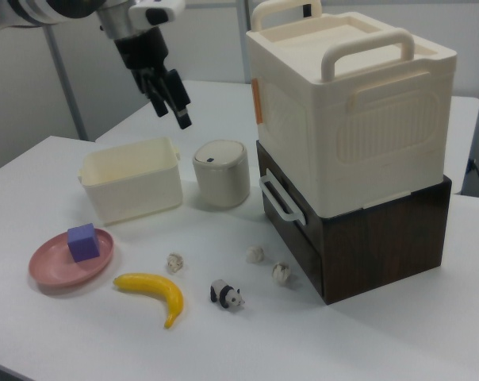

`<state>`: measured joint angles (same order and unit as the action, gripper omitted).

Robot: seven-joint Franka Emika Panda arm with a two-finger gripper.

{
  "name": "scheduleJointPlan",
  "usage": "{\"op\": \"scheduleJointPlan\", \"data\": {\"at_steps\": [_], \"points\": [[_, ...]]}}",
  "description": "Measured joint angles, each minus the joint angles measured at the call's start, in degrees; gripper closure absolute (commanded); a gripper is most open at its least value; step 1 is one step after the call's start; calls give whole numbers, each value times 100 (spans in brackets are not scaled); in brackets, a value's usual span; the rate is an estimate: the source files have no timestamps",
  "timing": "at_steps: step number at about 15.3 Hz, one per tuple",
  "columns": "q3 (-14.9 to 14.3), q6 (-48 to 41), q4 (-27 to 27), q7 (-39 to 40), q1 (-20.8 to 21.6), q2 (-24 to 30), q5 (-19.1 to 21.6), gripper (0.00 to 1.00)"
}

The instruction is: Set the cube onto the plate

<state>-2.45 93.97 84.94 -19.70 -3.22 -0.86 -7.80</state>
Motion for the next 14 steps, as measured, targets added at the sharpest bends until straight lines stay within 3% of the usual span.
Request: {"op": "scheduleJointPlan", "data": {"at_steps": [2, 5, 7, 10, 14], "points": [[-400, 0, -4, 170, 144, 80, 100, 0], [-1294, 0, -4, 281, 720, 111, 287, 0], [-1582, 0, -4, 363, 895, 111, 311, 0], [-1585, 0, -5, 609, 713, 113, 454, 0], [-1066, 0, -11, 1111, -10, 195, 775, 0]]}}
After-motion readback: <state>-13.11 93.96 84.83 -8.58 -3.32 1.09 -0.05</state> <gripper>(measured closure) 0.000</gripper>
